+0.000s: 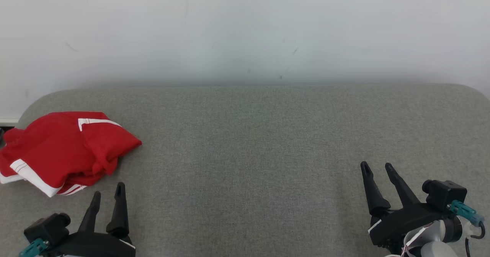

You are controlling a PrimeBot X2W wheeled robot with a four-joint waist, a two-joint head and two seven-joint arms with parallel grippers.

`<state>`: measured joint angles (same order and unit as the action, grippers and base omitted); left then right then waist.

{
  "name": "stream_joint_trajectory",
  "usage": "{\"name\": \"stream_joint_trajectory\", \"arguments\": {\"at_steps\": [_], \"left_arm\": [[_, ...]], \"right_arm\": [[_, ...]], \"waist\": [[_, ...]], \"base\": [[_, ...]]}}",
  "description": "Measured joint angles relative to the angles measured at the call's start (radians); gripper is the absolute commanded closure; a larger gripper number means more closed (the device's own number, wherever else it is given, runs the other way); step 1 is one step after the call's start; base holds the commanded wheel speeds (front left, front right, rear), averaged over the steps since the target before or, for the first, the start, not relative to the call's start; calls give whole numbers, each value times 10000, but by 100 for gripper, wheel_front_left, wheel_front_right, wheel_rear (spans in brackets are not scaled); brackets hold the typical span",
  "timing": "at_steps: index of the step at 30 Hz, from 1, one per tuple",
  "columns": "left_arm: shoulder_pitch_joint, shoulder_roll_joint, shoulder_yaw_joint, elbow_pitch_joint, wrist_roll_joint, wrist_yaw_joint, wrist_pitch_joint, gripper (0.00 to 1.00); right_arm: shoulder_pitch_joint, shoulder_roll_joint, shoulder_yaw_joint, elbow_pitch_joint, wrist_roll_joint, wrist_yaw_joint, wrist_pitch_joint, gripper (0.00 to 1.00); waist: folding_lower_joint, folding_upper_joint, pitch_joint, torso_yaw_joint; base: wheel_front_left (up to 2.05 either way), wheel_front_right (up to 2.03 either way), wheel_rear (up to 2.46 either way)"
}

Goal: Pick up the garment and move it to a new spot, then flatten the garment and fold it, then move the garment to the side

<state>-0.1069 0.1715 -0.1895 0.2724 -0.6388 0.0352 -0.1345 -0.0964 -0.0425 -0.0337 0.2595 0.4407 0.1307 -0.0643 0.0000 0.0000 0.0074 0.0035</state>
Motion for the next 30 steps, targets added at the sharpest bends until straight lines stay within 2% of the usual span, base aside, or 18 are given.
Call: {"name": "stream_joint_trajectory", "arguments": {"at_steps": [30], "left_arm": [[-130, 483, -961, -320, 1657, 397, -334, 0]], "right_arm": [[-182, -33, -159, 234, -2075, 2, 113, 0]], "waist": [[0, 0, 33, 52]], "base": [[0, 0, 0]]}}
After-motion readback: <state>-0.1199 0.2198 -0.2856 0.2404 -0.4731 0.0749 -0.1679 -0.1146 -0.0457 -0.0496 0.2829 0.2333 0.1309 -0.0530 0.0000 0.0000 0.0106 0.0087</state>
